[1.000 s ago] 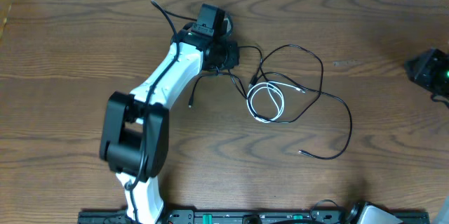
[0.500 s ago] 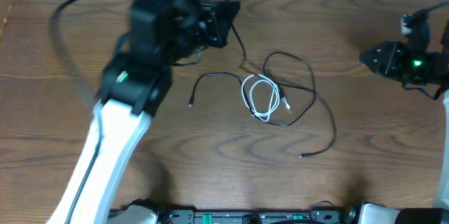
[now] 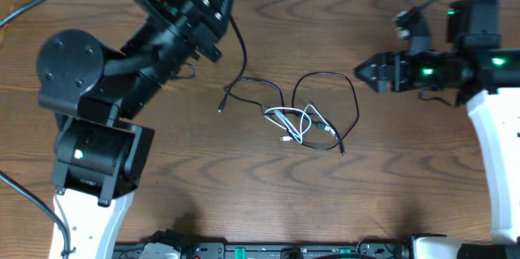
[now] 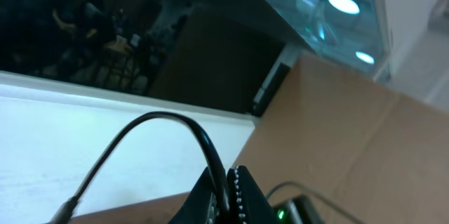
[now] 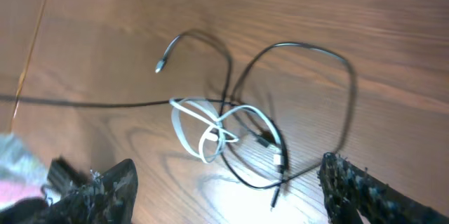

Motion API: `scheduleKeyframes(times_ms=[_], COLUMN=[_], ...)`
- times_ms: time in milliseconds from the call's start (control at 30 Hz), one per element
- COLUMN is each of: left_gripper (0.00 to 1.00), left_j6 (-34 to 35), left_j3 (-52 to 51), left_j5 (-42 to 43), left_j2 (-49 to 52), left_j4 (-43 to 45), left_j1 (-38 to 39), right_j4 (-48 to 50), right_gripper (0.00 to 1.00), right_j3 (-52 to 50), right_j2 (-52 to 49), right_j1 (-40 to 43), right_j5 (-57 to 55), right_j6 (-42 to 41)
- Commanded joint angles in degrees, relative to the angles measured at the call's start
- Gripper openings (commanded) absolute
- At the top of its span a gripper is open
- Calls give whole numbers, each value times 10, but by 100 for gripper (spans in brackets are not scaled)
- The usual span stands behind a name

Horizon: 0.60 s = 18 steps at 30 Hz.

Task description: Untangle cables

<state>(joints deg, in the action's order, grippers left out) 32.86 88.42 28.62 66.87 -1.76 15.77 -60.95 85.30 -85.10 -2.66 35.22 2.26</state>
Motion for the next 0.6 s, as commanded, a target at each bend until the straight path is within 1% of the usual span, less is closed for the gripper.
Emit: scheduleKeyframes(times_ms=[0,167,233,333,400,433,567], left_gripper=[8,7,7,7,7,8,7], left_j6=[60,117,154,203,226,255,330], left_j3=[30,53,56,56,56,56,56], left_j5=[24,60,75,118,145,176,251], left_j2=[7,15,16,21,28,37,66], left_j4=[17,23,24,30,35,43,83], left_j1=[-27,-71,-96,-129,-148,-172,-217], right_j4=[24,122,190,296,353,406,492], right_gripper=[81,83,84,86,86,86,86], right_j3=[1,1,1,1,1,1,1], right_j2=[-34,-88,-114,-150,-170,-186,-205], right_j1=[-45,-108,-132,-168,-195,-220,-264], right_j5=[57,201,282,358,376,376,369], right_j6=[36,85,90,89,82,59,20])
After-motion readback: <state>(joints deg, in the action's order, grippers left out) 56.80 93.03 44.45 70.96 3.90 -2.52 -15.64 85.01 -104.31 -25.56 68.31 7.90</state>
